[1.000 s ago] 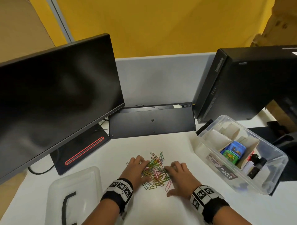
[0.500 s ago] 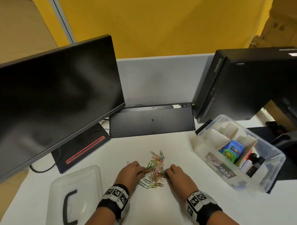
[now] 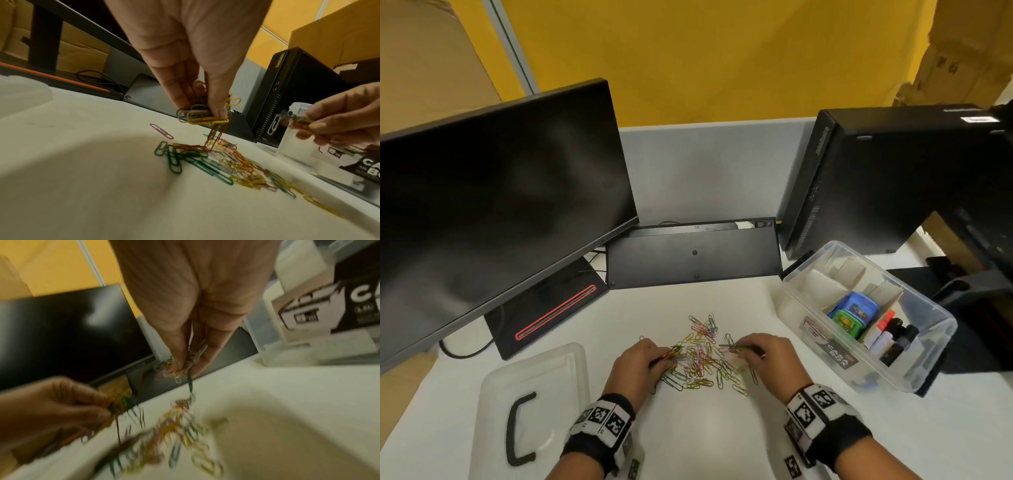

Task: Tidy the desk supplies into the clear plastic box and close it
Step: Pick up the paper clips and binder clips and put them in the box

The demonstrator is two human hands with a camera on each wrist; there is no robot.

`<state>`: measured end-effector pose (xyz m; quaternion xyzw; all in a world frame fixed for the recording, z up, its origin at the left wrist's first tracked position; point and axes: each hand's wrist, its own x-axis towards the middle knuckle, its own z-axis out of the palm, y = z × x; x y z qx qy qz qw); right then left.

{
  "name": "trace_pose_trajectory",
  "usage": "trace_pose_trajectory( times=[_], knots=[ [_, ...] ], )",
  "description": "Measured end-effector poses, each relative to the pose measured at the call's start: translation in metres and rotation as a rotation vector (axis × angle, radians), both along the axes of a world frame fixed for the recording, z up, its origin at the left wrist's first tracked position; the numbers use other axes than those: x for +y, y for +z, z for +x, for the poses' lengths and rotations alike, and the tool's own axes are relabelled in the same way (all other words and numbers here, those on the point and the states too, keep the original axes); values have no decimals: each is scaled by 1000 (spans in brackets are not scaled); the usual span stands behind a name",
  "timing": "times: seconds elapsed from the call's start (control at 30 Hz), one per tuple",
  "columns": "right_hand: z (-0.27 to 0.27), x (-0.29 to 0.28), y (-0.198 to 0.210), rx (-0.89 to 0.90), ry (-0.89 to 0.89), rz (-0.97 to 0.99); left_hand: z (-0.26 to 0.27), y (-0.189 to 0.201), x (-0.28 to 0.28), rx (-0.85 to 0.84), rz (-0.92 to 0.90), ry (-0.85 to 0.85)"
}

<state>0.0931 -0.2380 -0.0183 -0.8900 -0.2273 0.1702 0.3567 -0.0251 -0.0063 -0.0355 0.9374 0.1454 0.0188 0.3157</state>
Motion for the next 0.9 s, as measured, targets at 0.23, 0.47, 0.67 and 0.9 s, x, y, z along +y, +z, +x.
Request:
trace_pose_trajectory(
  times=[0.23,0.47,0.67,0.9],
  knots=[
    [29,-28,83,-2,-86,148,-3,6,-6,-49,-46,78],
    [89,-54,145,-114,-87,-275,-6,13,-13,-76,-74,126],
    [142,-34,123,-98,-101,-803,-8,18,-20,-91,-93,151],
    [149,-16,101,-131,-13,-867,-14,22,-22,-82,-79,155]
  ],
)
